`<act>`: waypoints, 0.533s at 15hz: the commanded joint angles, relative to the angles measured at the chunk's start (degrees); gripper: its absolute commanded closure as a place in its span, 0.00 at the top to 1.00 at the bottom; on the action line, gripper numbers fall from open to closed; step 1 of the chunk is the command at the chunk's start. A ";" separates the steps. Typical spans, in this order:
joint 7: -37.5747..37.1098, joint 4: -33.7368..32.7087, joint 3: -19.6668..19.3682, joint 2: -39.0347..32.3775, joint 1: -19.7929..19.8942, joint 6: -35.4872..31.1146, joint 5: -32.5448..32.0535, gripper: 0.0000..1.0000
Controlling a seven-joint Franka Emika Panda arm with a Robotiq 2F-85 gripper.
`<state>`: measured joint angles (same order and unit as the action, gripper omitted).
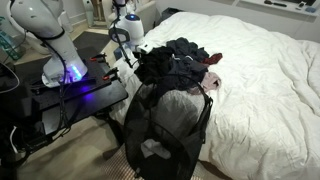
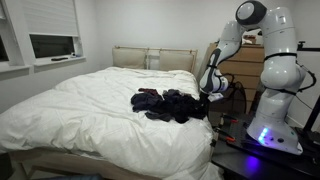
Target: Put the sock in the laundry hamper
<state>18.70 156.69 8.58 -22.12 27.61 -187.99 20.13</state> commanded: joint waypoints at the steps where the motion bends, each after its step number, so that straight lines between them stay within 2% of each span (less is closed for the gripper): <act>1: 0.67 -0.09 1.30 -2.02 2.75 -2.90 -1.14 1.00; 3: 0.75 -0.04 1.81 -2.39 3.74 -3.65 -1.81 0.74; 8: 0.45 -0.10 2.95 -2.93 5.57 -4.65 -3.29 0.36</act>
<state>18.71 156.60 10.28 -24.34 31.15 -190.82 17.99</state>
